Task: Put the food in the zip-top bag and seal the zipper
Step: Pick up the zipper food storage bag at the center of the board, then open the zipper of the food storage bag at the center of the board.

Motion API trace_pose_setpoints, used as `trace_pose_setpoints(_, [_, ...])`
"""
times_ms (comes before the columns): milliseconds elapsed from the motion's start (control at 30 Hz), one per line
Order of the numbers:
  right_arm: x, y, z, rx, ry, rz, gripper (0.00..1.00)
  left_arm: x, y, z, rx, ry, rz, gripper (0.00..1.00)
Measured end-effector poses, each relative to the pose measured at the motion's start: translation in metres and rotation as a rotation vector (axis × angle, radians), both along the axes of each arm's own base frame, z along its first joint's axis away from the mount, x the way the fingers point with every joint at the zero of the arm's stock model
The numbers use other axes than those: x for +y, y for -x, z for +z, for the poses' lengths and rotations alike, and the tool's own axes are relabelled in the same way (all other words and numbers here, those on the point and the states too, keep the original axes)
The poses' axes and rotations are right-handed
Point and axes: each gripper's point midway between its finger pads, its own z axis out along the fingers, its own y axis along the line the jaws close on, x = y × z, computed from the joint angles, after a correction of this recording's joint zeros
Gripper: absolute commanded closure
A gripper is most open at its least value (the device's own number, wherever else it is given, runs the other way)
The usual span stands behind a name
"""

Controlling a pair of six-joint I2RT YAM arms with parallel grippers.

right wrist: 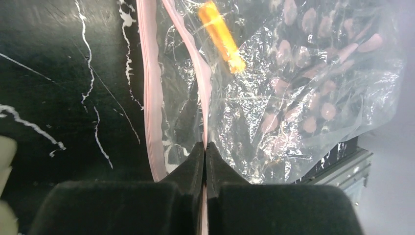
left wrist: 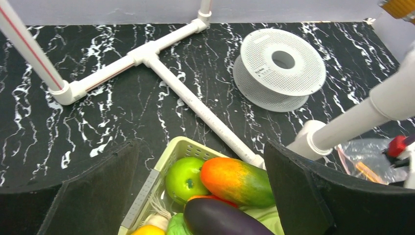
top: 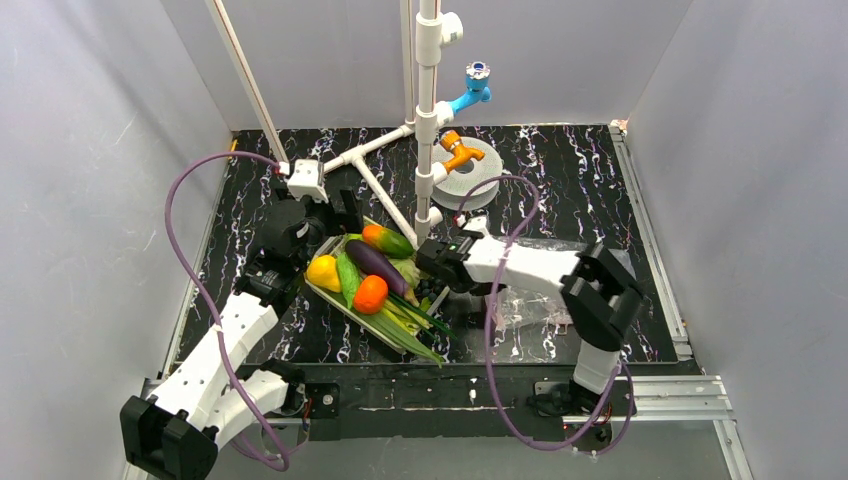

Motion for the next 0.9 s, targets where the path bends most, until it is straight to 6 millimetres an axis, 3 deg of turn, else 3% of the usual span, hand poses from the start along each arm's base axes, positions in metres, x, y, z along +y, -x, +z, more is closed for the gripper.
trace_pose_setpoints(167, [-0.006, 0.002, 0.046, -0.103, -0.145, 0.029, 0.99, -0.019, 0.007, 0.001, 0.008, 0.014, -0.1, 0.01])
trace_pose_setpoints(333, [-0.016, 0.013, 0.092, -0.219, -0.374, 0.128, 0.99, -0.059, 0.026, 0.004, 0.011, 0.046, -0.278, 0.01])
trace_pose_setpoints(467, [-0.024, 0.021, 0.12, -0.298, -0.5, 0.182, 0.99, -0.099, 0.052, 0.009, 0.041, 0.136, -0.457, 0.01])
trace_pose_setpoints(567, [-0.033, 0.027, 0.14, -0.357, -0.568, 0.223, 0.99, -0.117, 0.07, 0.011, 0.117, 0.262, -0.541, 0.06])
trace_pose_setpoints(700, [-0.046, 0.033, 0.164, -0.42, -0.615, 0.274, 0.99, -0.14, 0.096, 0.021, 0.225, 0.507, -0.631, 0.06])
trace_pose_setpoints(900, [-0.043, 0.046, 0.216, -0.457, -0.726, 0.404, 0.99, -0.177, 0.152, -0.002, 0.462, 0.672, -0.693, 0.05])
